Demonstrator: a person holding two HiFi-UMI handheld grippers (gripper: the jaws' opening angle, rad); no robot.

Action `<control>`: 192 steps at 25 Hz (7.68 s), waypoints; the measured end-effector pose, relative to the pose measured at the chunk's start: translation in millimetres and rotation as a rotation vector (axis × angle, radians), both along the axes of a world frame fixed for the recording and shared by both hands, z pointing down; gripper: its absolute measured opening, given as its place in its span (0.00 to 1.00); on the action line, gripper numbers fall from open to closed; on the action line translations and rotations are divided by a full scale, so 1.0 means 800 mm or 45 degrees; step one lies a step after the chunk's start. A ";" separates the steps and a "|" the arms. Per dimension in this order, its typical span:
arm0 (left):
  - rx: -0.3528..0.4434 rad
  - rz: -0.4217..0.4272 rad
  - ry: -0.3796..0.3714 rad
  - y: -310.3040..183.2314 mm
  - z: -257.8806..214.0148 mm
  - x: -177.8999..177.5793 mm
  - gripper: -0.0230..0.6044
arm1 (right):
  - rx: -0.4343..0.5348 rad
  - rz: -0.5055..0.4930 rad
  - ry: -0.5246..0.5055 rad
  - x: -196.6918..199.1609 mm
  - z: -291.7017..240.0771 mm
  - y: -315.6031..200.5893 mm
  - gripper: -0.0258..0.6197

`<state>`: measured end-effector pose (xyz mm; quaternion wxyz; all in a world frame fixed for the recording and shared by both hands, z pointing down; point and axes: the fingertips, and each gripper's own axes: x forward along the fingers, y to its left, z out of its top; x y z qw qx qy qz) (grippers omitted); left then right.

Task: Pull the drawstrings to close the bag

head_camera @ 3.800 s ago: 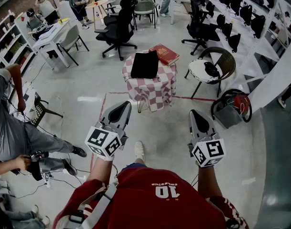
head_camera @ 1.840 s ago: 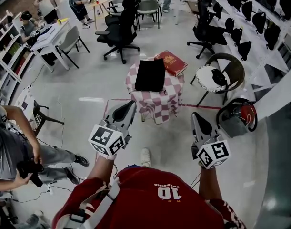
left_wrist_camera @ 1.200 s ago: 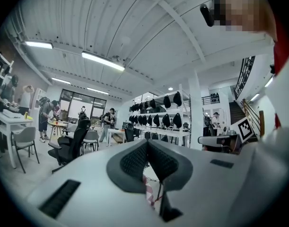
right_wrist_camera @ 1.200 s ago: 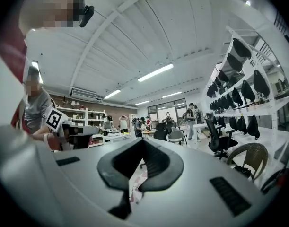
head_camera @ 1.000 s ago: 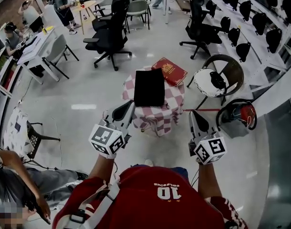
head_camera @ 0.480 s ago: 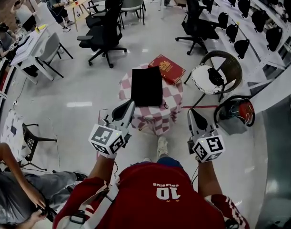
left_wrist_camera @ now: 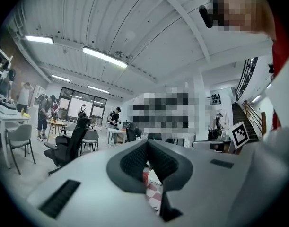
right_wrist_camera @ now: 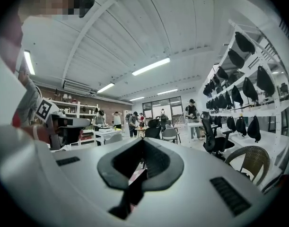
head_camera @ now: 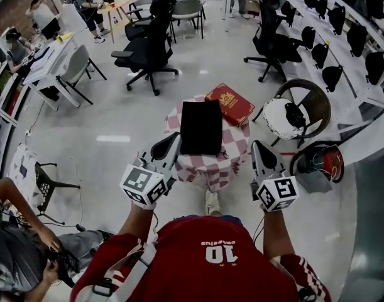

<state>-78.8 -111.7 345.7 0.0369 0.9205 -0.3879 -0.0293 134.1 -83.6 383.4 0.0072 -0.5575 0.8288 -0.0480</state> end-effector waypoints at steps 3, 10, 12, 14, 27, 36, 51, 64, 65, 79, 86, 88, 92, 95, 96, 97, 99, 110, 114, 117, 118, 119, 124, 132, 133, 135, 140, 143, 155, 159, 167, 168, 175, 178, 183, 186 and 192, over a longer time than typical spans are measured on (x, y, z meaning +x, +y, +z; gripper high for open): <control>0.011 0.000 -0.010 -0.016 -0.003 0.002 0.05 | -0.023 -0.035 0.017 -0.003 0.008 -0.020 0.07; 0.003 0.018 -0.035 -0.038 0.009 0.010 0.05 | -0.067 -0.100 0.047 -0.009 0.032 -0.047 0.15; 0.005 0.026 -0.040 -0.041 0.012 0.013 0.05 | -0.082 -0.107 0.065 -0.011 0.044 -0.052 0.18; 0.004 0.032 -0.044 -0.043 0.018 0.017 0.05 | -0.110 -0.115 0.084 -0.013 0.061 -0.057 0.21; -0.065 -0.023 -0.089 -0.058 0.071 0.010 0.05 | -0.434 -0.084 0.162 -0.002 0.249 -0.082 0.23; -0.117 -0.032 -0.118 -0.080 0.112 0.010 0.05 | -0.610 -0.129 0.226 -0.017 0.364 -0.100 0.23; -0.159 -0.103 -0.129 -0.094 0.166 0.012 0.05 | -0.793 -0.139 0.391 -0.010 0.540 -0.128 0.23; -0.129 -0.131 -0.152 -0.120 0.173 0.004 0.05 | -0.756 -0.132 0.469 -0.021 0.567 -0.175 0.17; -0.119 -0.131 -0.156 -0.121 0.173 0.002 0.05 | -0.759 -0.131 0.485 -0.021 0.567 -0.176 0.16; -0.171 -0.210 -0.133 -0.129 0.159 -0.028 0.05 | -0.704 -0.140 0.527 -0.024 0.522 -0.191 0.07; -0.157 -0.241 -0.145 -0.143 0.137 -0.034 0.05 | -0.640 -0.194 0.478 -0.038 0.441 -0.223 0.06; -0.163 -0.259 -0.153 -0.149 0.132 -0.036 0.05 | -0.618 -0.219 0.460 -0.044 0.417 -0.236 0.06; -0.170 -0.315 -0.172 -0.162 0.127 -0.042 0.05 | -0.595 -0.265 0.383 -0.051 0.371 -0.262 0.06; -0.152 -0.346 -0.170 -0.163 0.118 -0.046 0.05 | -0.600 -0.298 0.319 -0.057 0.342 -0.271 0.06; -0.146 -0.351 -0.170 -0.163 0.115 -0.047 0.05 | -0.597 -0.308 0.300 -0.059 0.332 -0.275 0.06; -0.142 -0.351 -0.171 -0.163 0.113 -0.047 0.05 | -0.594 -0.315 0.284 -0.062 0.323 -0.279 0.06; -0.140 -0.341 -0.180 -0.162 0.111 -0.048 0.05 | -0.589 -0.323 0.256 -0.067 0.306 -0.287 0.06; -0.129 -0.219 -0.305 -0.142 0.121 -0.046 0.18 | -0.563 -0.288 0.167 -0.083 0.246 -0.302 0.06; -0.140 -0.155 -0.312 -0.137 0.130 -0.036 0.27 | -0.546 -0.261 0.149 -0.080 0.230 -0.308 0.06; -0.149 -0.124 -0.314 -0.133 0.141 -0.028 0.31 | -0.523 -0.239 0.138 -0.078 0.214 -0.312 0.06; -0.155 -0.113 -0.314 -0.132 0.146 -0.026 0.32 | -0.514 -0.232 0.131 -0.077 0.208 -0.313 0.06; -0.163 -0.101 -0.314 -0.131 0.150 -0.023 0.33 | -0.506 -0.226 0.123 -0.077 0.201 -0.314 0.06; -0.208 -0.037 -0.301 -0.127 0.174 -0.006 0.33 | -0.461 -0.209 0.111 -0.076 0.168 -0.314 0.06; -0.310 0.106 -0.293 -0.111 0.226 0.030 0.33 | -0.377 -0.191 0.117 -0.077 0.115 -0.317 0.06; -0.324 0.125 -0.290 -0.108 0.233 0.036 0.33 | -0.369 -0.188 0.119 -0.077 0.110 -0.317 0.06; -0.354 0.160 -0.283 -0.104 0.246 0.046 0.33 | -0.358 -0.181 0.118 -0.078 0.102 -0.319 0.06; -0.403 0.245 -0.271 -0.093 0.272 0.067 0.33 | -0.346 -0.166 0.125 -0.079 0.091 -0.323 0.06; -0.436 0.306 -0.247 -0.084 0.284 0.083 0.35 | -0.338 -0.156 0.139 -0.079 0.084 -0.325 0.06; -0.617 0.491 -0.160 -0.096 0.354 0.172 0.41 | -0.262 -0.125 0.098 -0.078 0.032 -0.316 0.06; -0.539 0.404 -0.161 -0.134 0.350 0.189 0.23 | -0.235 -0.096 0.079 -0.068 0.016 -0.309 0.06; -0.495 0.445 -0.227 -0.141 0.348 0.200 0.14 | -0.245 -0.059 0.044 -0.040 0.011 -0.302 0.06; -0.501 0.456 -0.227 -0.138 0.349 0.204 0.18 | -0.243 -0.063 0.049 -0.041 0.010 -0.301 0.06; -0.502 0.483 -0.255 -0.137 0.356 0.227 0.36 | -0.214 -0.085 0.035 -0.046 -0.005 -0.292 0.06; -0.486 0.462 -0.268 -0.146 0.355 0.230 0.38 | -0.202 -0.100 0.029 -0.050 -0.014 -0.289 0.06; -0.441 0.418 -0.243 -0.158 0.341 0.217 0.35 | -0.186 -0.103 0.028 -0.050 -0.019 -0.285 0.06; -0.438 0.390 -0.216 -0.159 0.336 0.200 0.24 | -0.194 -0.088 0.025 -0.043 -0.014 -0.286 0.06; -0.498 0.326 -0.177 -0.162 0.340 0.162 0.16 | -0.207 -0.071 0.004 -0.029 -0.007 -0.286 0.06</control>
